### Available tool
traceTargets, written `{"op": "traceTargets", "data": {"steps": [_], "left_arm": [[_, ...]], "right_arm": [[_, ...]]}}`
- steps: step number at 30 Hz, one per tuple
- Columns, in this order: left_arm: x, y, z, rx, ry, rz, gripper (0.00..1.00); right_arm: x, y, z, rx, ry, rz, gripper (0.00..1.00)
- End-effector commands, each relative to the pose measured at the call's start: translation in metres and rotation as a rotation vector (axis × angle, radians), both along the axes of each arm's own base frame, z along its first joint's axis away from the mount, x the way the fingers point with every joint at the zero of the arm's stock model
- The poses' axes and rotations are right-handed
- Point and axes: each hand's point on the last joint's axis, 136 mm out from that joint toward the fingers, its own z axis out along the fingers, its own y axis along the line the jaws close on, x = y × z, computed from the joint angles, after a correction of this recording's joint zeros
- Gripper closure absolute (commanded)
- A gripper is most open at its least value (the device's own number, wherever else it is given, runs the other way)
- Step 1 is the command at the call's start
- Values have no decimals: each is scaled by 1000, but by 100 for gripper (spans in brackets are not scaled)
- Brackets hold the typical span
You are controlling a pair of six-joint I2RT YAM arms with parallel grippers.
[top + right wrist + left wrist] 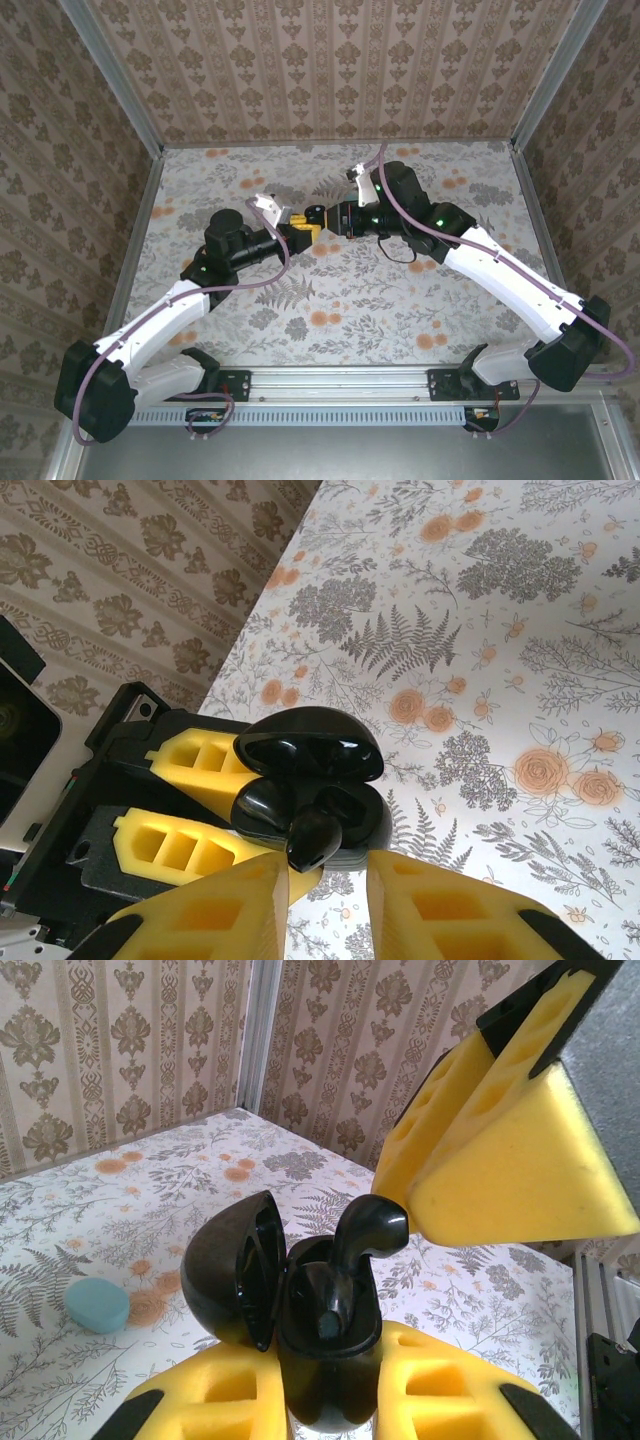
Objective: Insert the wireless bluetooth earbuds into the charging case
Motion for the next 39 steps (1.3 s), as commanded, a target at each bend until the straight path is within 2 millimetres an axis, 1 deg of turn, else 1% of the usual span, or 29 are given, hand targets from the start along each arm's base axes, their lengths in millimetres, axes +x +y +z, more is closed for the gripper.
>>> {"op": "traceTargets", "data": {"steps": [1,5,24,29,31,33,36,39], "left_arm": [[-3,2,17,-29,-54,-19,100],[-4,1,16,-30,-52,-20,100],[-5,1,15,-33,-46,-28,100],[-8,1,14,-24,-61,-40,100],[-11,0,14,-17,-79,-62,100],[-19,-3,17,-19,-107,-116,100],[-34,-7,26,-32,-160,-206,100],[-45,-10,33,-41,-195,-283,100]], "right_arm": [[1,2,3,13,1,13,73],[3,1,-1,9,8,10,74],[9,1,-6,12,16,11,77],[8,-9,8,36,-17,-3,76],[9,-16,15,56,-30,-12,71],[11,-26,23,85,-37,-29,66],[13,-35,30,137,-27,-41,65],[12,-33,36,207,-13,-13,64]]}}
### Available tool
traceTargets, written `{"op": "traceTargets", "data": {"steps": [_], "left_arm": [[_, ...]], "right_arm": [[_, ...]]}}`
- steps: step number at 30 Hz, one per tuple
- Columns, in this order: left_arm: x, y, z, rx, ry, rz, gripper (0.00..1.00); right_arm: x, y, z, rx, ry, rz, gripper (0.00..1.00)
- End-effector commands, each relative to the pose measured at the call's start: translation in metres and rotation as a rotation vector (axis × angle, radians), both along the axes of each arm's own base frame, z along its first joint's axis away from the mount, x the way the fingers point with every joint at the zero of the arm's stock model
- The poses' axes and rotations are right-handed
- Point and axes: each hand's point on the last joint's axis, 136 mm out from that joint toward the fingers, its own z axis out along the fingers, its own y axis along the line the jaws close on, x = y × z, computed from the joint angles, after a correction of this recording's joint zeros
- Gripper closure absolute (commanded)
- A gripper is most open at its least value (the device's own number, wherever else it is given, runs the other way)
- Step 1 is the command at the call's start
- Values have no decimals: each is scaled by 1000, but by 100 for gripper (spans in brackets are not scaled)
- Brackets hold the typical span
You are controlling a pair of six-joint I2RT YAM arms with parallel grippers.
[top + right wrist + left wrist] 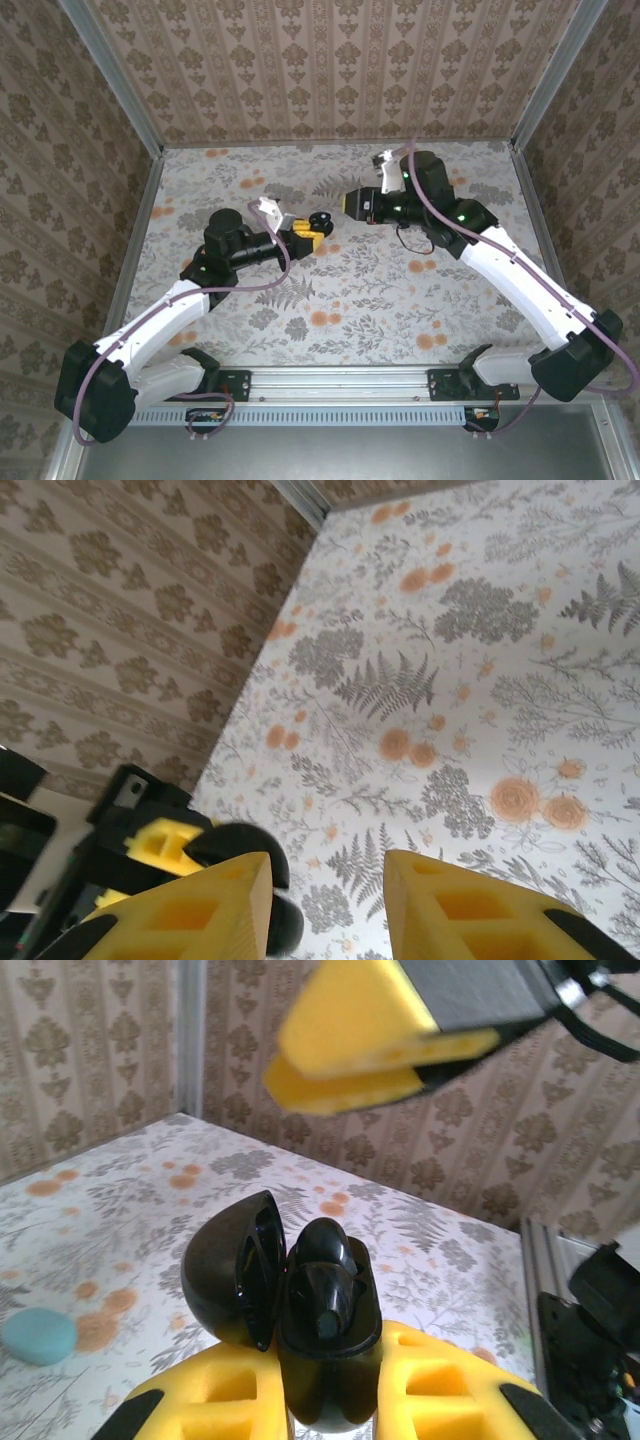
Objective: Insert the wireless bluetooth earbuds into the charging case
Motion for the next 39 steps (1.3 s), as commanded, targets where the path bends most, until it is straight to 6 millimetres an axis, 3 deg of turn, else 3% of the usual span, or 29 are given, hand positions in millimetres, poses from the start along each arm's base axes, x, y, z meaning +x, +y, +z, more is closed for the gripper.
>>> {"op": "traceTargets", "data": {"steps": [1,6,10,22,39], "left_arm": [[-23,-4,31,-52,-136,-144,100],[-28,-8,34,-64,-150,-200,100],[-30,-11,36,-75,-142,-236,100],[-15,-16,30,-41,-89,-196,100],[2,-16,15,-23,-6,-139,100]], "right_arm": [[-9,10,17,115,-2,73,64],[-17,33,14,191,70,199,56],[-17,36,6,188,88,206,53],[-41,59,6,195,128,364,57],[-73,47,43,182,-51,427,59]]}}
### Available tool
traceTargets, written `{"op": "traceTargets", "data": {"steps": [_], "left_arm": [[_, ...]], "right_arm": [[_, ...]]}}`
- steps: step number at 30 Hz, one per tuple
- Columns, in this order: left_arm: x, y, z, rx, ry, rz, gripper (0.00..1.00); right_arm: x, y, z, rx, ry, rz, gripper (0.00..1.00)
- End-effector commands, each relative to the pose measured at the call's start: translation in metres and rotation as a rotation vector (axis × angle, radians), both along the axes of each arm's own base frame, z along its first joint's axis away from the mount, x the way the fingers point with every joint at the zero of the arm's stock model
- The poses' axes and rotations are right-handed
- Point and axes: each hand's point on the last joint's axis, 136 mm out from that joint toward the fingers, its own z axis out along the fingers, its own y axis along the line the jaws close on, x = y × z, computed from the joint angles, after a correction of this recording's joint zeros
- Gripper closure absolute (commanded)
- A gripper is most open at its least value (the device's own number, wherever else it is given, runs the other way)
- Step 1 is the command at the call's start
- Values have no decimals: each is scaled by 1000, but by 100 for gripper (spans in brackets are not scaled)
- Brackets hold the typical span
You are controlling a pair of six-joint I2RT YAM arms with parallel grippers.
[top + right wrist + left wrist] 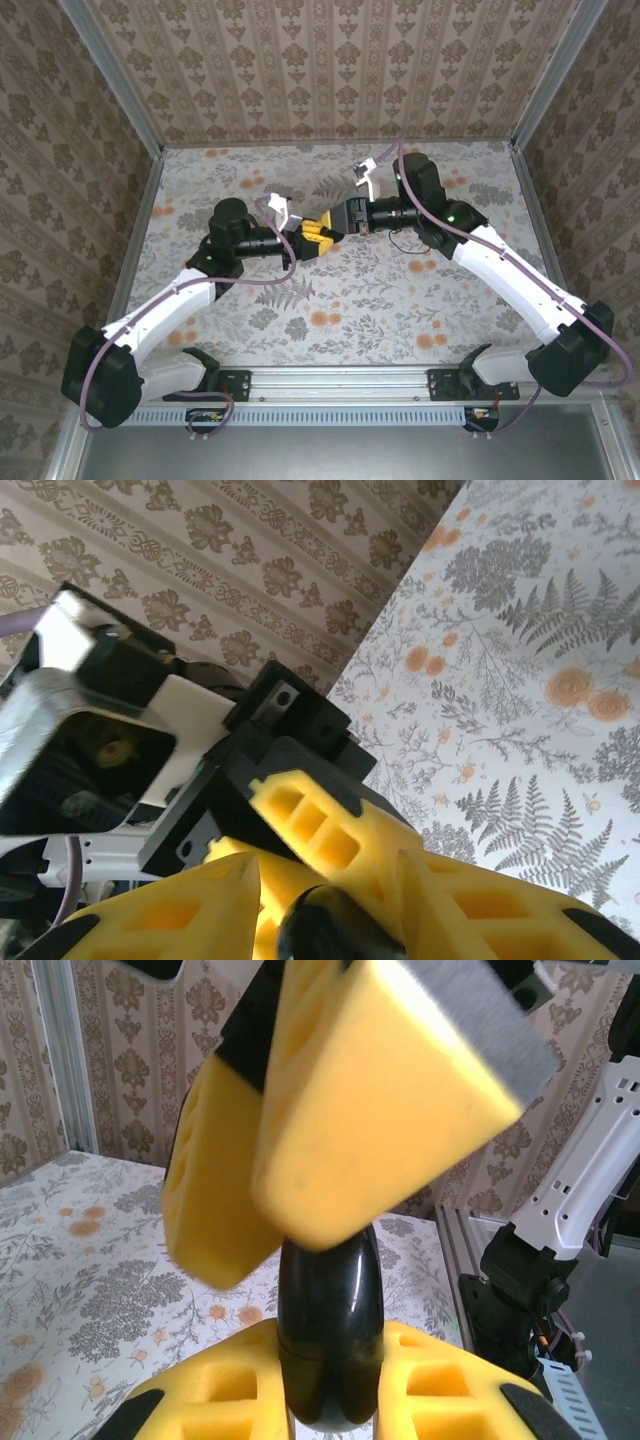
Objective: Insert the wireless bluetooth earbuds into the charging case
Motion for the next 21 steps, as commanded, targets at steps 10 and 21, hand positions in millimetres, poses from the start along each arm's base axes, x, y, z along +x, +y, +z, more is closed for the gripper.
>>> {"op": "traceTargets", "data": {"steps": [10,21], "left_arm": [[24,2,0,9,56,100,100],[49,20,-14,64,85,268,100]], "right_arm": [[-31,-18,44,7,-180,11,58],[-17,-63,32,-100,-264,-223,40]]}}
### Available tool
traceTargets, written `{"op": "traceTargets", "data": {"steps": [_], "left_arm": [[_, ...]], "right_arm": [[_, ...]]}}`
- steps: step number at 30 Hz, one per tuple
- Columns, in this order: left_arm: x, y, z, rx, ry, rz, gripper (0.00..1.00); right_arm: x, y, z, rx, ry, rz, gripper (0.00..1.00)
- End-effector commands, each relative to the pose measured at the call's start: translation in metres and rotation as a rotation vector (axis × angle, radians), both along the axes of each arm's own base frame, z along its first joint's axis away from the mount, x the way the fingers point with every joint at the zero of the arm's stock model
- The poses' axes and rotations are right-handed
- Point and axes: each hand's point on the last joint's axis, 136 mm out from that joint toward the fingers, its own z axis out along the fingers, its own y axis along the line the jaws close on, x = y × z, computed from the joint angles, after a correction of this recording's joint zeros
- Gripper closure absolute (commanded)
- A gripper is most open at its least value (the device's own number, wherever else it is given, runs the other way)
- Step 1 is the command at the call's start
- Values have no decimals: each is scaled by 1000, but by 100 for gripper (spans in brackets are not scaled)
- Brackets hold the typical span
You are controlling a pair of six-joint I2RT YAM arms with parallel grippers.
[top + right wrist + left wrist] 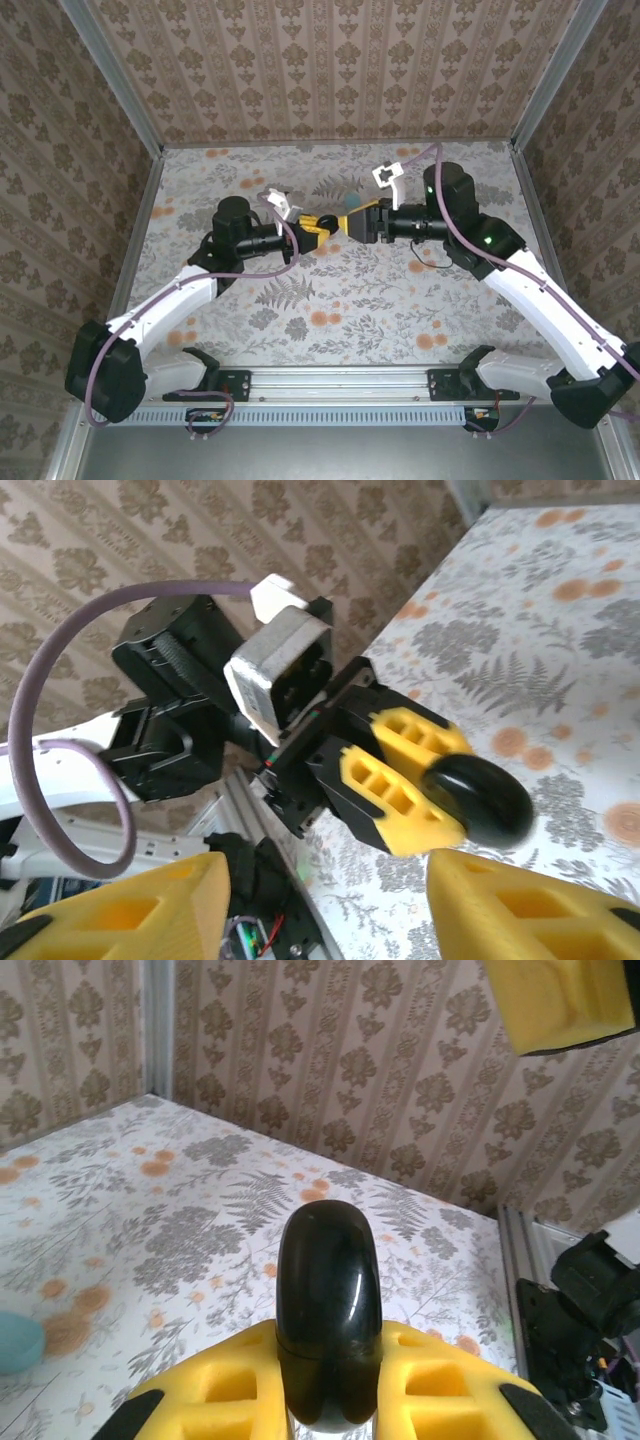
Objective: Insert the wireless bluetooth earbuds into the charging case
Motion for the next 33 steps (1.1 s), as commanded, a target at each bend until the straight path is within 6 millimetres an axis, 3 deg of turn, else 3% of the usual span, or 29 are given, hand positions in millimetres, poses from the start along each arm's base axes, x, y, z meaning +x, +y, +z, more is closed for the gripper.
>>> {"op": "traceTargets", "data": {"steps": [1,7,11,14,18,22,28,33], "left_arm": [[18,15,3,15,4,118,100],[50,40,-51,84,198,299,85],[55,43,-103,164,379,348,83],[57,38,-140,182,516,353,83],[49,9,-175,254,627,309,83],[41,-35,-188,290,658,233,83],[29,-96,-210,348,686,143,83],[19,-118,-229,399,718,110,80]], "right_arm": [[8,-28,-6,-56,-59,-143,37],[20,-78,-29,-144,-111,-388,16],[26,-116,-62,-233,-118,-565,1],[28,-144,-91,-295,-110,-693,0],[27,-185,-124,-377,-78,-880,0],[23,-217,-159,-476,-9,-1009,0],[16,-240,-199,-588,58,-1047,0],[12,-252,-212,-628,75,-1068,0]]}}
